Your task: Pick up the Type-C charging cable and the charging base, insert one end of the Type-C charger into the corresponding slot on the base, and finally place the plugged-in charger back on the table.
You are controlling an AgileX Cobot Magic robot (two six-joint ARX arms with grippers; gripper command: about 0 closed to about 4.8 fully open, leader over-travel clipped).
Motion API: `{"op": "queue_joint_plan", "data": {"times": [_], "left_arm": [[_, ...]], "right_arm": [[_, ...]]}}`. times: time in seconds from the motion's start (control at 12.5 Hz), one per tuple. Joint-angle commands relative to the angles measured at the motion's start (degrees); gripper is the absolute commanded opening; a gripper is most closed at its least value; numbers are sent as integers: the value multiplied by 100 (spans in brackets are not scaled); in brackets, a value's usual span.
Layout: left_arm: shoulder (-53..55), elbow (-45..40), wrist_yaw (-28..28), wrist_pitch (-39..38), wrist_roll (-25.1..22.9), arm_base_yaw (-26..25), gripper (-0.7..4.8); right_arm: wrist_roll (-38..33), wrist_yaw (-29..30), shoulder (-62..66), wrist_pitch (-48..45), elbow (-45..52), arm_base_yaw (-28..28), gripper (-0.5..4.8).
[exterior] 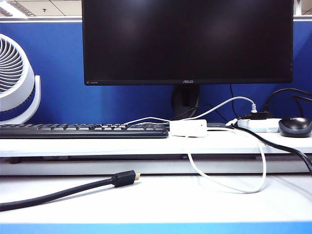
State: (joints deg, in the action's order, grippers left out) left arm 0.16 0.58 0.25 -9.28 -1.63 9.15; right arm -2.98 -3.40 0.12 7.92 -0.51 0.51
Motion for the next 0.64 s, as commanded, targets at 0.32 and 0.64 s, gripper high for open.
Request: {"op": "queue_joint_plan", "data": {"times": [0.32, 0.64], "left_arm": [[-13, -11, -4, -63, 15, 4, -5], [-13, -11, -4, -63, 15, 4, -5]], "right_arm": [[791, 599, -9, 162, 46, -555, -6], [791, 601, -9, 162, 46, -538, -6]]}}
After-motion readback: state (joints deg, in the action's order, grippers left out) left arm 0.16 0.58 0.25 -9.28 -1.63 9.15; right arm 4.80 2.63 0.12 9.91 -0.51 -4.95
